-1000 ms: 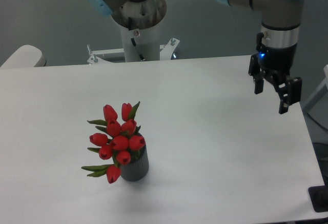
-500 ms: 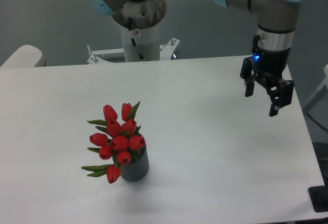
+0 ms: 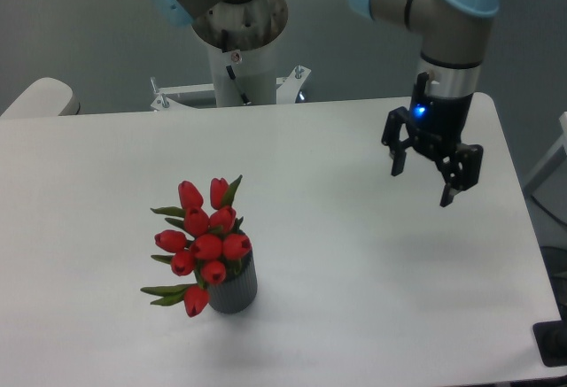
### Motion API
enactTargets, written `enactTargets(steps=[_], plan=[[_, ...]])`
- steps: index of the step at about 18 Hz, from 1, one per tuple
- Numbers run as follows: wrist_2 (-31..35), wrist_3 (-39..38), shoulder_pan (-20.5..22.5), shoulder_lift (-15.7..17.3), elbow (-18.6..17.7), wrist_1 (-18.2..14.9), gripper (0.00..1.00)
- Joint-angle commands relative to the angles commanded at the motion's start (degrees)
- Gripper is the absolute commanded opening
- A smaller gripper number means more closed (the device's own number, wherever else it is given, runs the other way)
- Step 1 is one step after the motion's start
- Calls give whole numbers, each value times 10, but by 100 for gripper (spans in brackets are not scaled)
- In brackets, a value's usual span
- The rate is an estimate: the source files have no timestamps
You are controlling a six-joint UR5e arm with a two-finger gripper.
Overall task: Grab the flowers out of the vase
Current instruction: 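Move the open gripper toward the red tulip stems above the vase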
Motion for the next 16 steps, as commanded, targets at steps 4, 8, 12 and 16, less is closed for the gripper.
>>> enactTargets(steps=[4, 8, 12, 16], plan=[[-60, -74, -13, 4, -14, -2, 100], [-162, -176, -18, 11, -47, 1, 100], [-249, -199, -34, 12, -80, 1, 100], [-280, -198, -61, 11, -95, 3, 100]])
